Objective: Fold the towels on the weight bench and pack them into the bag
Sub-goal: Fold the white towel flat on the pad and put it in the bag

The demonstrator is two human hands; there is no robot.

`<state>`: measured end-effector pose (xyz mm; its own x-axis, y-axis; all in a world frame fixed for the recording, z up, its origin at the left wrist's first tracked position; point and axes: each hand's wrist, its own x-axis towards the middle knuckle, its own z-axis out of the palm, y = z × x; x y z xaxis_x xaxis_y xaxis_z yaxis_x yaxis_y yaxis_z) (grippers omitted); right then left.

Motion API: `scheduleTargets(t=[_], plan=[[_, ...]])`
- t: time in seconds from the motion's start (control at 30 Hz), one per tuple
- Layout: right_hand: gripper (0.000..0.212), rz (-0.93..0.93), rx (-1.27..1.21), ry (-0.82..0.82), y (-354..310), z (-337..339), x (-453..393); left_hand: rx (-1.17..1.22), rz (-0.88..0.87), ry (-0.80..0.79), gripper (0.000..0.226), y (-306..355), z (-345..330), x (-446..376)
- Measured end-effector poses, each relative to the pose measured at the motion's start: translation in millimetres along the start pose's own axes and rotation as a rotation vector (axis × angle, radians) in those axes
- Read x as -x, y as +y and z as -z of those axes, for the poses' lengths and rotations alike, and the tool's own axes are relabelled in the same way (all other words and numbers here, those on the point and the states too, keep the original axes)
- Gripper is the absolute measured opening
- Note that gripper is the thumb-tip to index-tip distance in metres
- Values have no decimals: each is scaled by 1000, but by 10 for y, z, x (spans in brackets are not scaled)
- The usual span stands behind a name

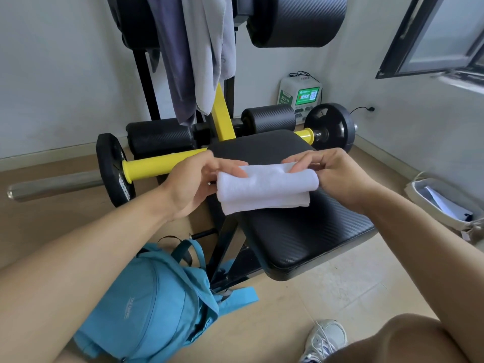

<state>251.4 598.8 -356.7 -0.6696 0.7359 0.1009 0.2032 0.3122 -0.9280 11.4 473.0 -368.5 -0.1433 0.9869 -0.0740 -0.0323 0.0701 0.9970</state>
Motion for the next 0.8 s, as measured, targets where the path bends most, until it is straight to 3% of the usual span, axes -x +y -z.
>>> scheduleTargets(t=[0.1,0.17,0.27,0.37,0.47,0.6,0.8], plan=[[41,-25,45,23,-51,11,-11,-283,-120,20,5,-50,-38,-1],[34,-43,100,14,-93,4,-22,-419,-201,22,19,-102,-61,-30],[18,13,483,-27,-198,-52,18,-436,-289,15,46,-97,-77,-17],[48,43,681,-112,-326,-150,44,-464,-317,-7,62,-73,-85,20],[59,33,669,-223,-312,-176,12,-470,-252,38,68,-93,-80,28],[56,38,661,-196,-237,-172,-38,-403,-36,87,52,-105,-50,30],[55,34,637,-153,-237,-214,-23,-214,147,-20,28,-35,-55,65]])
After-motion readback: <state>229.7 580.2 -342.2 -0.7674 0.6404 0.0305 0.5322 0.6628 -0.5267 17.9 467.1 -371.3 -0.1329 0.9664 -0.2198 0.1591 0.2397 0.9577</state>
